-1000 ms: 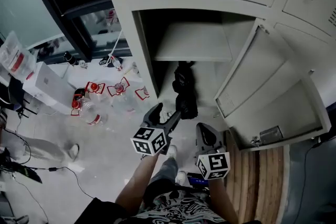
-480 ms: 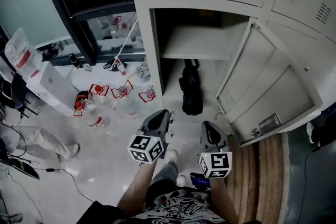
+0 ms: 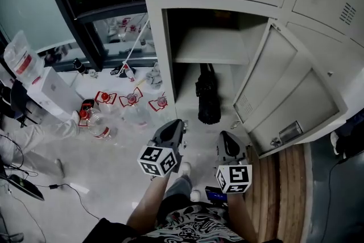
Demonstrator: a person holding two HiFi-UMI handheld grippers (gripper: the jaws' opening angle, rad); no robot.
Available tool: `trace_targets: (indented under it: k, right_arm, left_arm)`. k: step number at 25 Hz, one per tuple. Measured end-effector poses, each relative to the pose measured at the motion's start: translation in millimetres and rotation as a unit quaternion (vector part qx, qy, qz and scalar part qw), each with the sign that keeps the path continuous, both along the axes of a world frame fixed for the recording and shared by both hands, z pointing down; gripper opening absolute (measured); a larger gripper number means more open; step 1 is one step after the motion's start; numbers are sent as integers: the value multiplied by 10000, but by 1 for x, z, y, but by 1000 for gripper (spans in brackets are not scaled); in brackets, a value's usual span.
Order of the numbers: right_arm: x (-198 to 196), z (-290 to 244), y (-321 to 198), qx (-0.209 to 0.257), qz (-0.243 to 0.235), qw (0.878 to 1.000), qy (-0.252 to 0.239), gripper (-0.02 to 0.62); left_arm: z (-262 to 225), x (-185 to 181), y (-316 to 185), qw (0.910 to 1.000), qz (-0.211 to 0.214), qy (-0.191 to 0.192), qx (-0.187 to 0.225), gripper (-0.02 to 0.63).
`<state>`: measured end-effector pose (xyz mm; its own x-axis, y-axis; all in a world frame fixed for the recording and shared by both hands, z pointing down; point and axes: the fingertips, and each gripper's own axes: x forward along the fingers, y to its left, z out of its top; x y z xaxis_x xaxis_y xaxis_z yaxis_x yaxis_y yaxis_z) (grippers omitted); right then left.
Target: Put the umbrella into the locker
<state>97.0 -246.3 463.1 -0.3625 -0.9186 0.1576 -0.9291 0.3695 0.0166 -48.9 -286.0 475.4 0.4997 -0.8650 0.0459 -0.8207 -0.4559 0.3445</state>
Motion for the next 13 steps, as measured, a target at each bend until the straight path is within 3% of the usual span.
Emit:
trace_targets:
  k: [13]
  right_arm:
    - [3,0,-5,25,-100,9999,-56,0]
  left_arm:
    - [10,2,-11,9996,-119,58,-255,14]
